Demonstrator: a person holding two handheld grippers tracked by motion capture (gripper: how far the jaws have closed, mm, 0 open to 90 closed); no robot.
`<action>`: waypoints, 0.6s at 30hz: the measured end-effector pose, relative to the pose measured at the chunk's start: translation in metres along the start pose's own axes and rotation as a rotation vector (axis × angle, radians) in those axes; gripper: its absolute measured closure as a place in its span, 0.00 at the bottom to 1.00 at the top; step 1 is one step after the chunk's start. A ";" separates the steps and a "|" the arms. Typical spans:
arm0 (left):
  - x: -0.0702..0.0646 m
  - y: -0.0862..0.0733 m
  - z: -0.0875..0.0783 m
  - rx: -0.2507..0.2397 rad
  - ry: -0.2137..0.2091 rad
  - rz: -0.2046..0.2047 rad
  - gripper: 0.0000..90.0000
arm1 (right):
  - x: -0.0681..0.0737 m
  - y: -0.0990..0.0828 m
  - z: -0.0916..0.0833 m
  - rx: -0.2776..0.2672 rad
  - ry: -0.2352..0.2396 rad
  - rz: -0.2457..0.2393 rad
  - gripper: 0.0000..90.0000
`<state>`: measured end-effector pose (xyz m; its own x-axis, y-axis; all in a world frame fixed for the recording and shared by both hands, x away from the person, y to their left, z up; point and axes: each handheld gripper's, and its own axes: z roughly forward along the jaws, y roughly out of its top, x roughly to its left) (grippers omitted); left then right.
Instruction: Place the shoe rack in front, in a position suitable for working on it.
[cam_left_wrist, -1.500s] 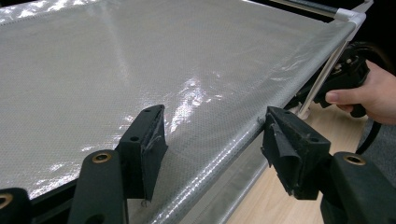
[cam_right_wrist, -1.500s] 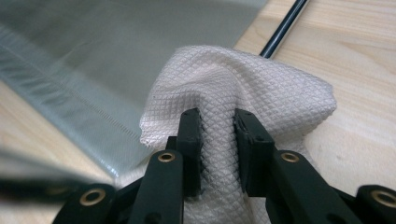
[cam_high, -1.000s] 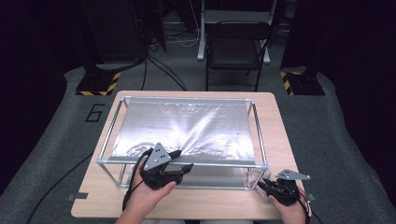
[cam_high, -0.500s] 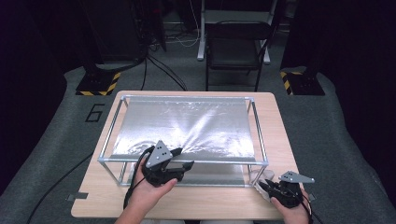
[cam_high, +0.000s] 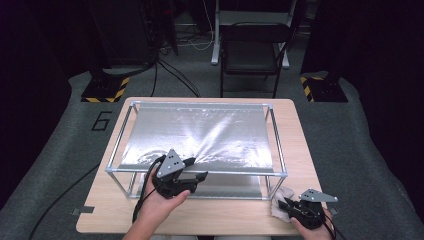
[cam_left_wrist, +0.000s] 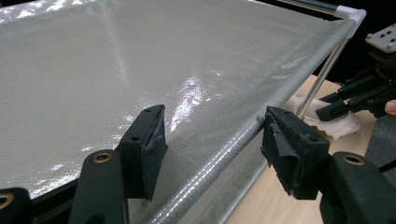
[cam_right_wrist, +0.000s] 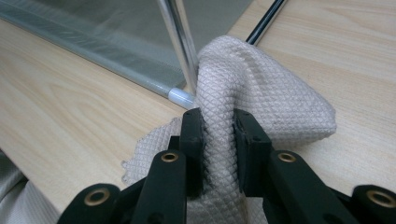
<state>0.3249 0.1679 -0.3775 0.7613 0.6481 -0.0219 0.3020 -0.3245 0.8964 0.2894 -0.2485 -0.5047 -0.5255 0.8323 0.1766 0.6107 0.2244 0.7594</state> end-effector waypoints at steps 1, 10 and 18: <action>0.000 0.000 0.000 0.000 0.000 0.000 0.44 | 0.001 -0.001 -0.003 -0.003 0.009 0.001 0.84; 0.000 0.000 0.000 0.002 -0.001 0.000 0.44 | 0.011 -0.004 -0.006 0.019 0.017 -0.036 0.84; 0.000 0.001 0.000 0.007 0.000 0.007 0.44 | 0.015 -0.008 -0.018 0.011 0.032 -0.042 0.84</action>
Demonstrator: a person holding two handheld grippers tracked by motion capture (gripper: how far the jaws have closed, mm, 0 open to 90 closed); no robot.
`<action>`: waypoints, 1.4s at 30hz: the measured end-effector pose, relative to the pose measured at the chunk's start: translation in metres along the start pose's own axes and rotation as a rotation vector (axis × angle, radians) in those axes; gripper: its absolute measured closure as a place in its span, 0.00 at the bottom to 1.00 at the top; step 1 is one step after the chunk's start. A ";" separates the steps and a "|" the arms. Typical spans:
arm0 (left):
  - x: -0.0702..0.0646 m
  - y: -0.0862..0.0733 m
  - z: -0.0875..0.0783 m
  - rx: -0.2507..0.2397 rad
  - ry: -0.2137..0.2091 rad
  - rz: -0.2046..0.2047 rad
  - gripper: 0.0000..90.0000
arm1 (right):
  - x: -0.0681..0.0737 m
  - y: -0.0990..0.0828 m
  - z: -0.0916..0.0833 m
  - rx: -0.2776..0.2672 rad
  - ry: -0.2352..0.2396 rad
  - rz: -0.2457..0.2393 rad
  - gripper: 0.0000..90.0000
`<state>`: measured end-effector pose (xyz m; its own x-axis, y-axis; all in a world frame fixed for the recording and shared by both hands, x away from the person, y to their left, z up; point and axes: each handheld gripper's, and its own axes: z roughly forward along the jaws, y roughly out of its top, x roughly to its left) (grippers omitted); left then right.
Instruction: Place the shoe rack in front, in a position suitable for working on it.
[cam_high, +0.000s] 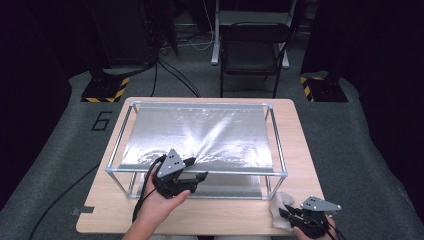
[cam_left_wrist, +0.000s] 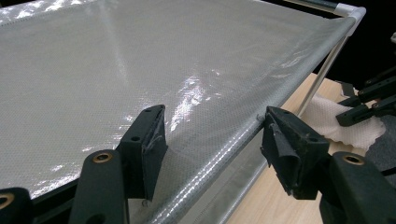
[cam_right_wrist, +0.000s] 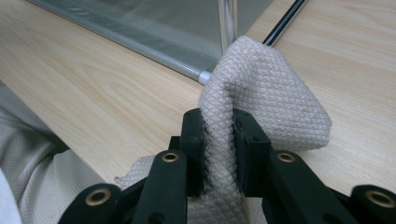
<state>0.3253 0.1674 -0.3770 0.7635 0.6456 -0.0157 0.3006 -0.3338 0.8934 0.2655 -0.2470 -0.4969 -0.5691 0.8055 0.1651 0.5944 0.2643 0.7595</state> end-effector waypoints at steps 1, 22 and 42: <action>0.000 0.000 0.000 0.002 0.000 0.000 0.44 | 0.000 0.000 -0.002 -0.004 0.004 -0.005 0.84; 0.000 0.000 0.000 0.008 -0.004 0.011 0.44 | 0.006 0.020 0.000 -0.076 0.011 -0.041 0.82; -0.001 0.002 0.002 0.024 0.001 0.036 0.46 | -0.004 0.024 0.035 -0.067 -0.072 -0.029 0.65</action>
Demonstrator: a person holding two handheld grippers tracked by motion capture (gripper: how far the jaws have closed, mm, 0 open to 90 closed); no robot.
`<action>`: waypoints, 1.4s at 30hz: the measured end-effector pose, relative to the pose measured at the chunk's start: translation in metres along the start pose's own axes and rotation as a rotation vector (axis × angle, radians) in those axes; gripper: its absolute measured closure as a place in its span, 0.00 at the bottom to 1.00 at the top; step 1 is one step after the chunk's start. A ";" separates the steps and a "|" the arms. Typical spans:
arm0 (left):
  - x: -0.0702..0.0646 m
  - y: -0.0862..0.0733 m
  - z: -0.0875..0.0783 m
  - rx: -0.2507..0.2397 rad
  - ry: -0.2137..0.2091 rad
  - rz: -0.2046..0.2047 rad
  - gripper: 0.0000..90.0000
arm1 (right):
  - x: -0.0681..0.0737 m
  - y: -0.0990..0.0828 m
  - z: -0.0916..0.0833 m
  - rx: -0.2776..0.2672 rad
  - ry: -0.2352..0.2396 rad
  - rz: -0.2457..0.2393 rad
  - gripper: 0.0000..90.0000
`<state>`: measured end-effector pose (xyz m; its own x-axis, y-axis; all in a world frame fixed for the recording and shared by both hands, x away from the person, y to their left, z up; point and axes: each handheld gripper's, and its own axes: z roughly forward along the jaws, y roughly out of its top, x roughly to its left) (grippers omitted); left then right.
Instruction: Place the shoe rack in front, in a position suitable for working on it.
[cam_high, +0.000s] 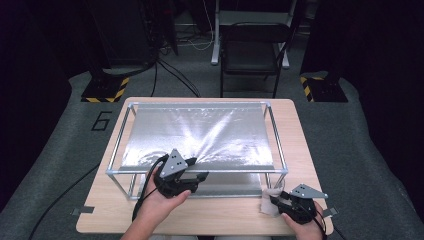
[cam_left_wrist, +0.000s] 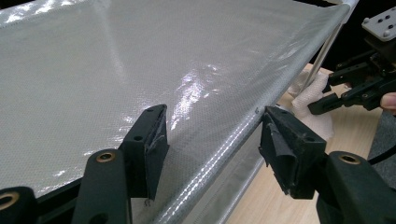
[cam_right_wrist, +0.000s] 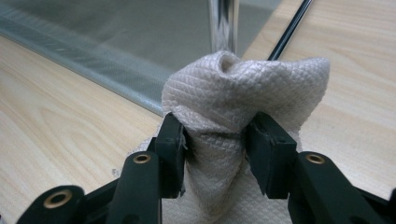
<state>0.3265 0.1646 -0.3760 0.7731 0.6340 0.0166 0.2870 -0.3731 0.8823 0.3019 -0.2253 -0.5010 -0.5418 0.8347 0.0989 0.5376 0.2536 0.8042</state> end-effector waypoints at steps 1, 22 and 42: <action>0.001 0.000 0.000 0.001 -0.003 0.000 0.46 | 0.000 0.002 -0.001 -0.007 -0.009 0.000 0.65; 0.001 0.000 0.000 0.000 -0.001 -0.002 0.46 | 0.009 0.045 -0.043 -0.183 -0.033 -0.060 0.63; 0.001 0.000 0.000 0.001 -0.003 0.000 0.46 | 0.003 0.028 -0.001 -0.089 -0.029 -0.013 0.73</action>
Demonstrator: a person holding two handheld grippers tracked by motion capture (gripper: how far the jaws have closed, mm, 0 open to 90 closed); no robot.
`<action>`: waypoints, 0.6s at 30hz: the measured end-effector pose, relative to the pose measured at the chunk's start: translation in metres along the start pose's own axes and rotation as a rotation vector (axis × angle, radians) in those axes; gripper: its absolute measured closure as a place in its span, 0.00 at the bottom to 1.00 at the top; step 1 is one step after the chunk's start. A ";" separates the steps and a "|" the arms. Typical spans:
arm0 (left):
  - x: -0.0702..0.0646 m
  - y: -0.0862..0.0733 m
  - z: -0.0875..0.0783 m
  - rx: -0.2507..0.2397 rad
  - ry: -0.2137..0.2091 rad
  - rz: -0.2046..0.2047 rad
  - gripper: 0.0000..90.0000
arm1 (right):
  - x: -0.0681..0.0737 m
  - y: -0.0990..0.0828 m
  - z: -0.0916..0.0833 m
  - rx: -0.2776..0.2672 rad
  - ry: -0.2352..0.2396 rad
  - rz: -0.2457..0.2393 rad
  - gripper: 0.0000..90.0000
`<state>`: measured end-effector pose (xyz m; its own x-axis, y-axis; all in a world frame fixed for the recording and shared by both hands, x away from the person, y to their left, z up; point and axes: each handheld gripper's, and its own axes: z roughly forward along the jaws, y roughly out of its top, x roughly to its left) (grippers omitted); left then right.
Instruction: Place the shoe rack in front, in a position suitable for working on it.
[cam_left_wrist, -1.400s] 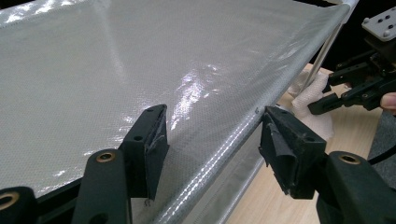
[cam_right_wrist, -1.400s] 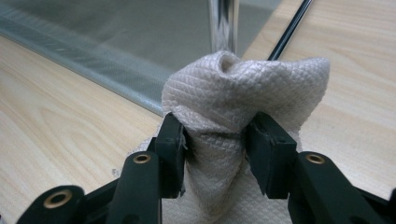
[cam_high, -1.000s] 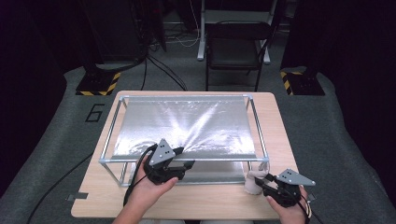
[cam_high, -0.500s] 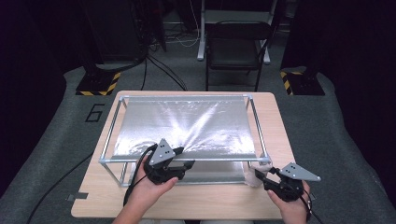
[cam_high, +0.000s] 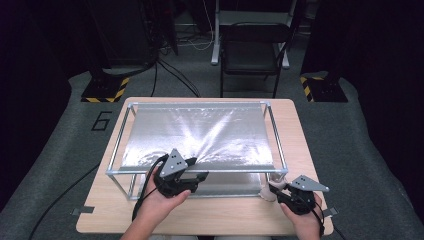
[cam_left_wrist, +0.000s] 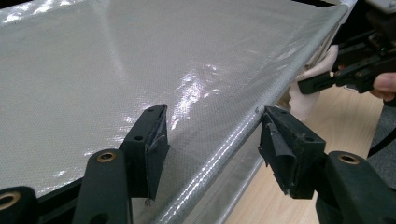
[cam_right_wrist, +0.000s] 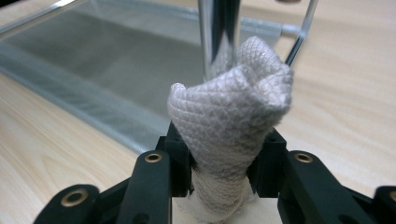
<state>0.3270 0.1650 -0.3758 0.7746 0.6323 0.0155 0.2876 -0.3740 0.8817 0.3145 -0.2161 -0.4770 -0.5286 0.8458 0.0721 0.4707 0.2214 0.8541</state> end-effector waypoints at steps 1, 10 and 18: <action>0.000 0.000 0.000 -0.002 -0.001 -0.001 0.46 | -0.001 -0.005 0.004 0.018 -0.004 0.004 0.73; 0.000 0.000 0.000 -0.002 -0.001 0.001 0.46 | 0.000 -0.005 0.006 0.044 -0.022 0.003 0.75; 0.000 0.000 0.001 -0.004 -0.003 -0.009 0.46 | 0.002 0.012 -0.009 0.005 -0.016 -0.010 0.75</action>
<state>0.3273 0.1641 -0.3760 0.7736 0.6337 0.0062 0.2924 -0.3656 0.8836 0.3127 -0.2161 -0.4614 -0.5220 0.8511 0.0551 0.4687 0.2323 0.8523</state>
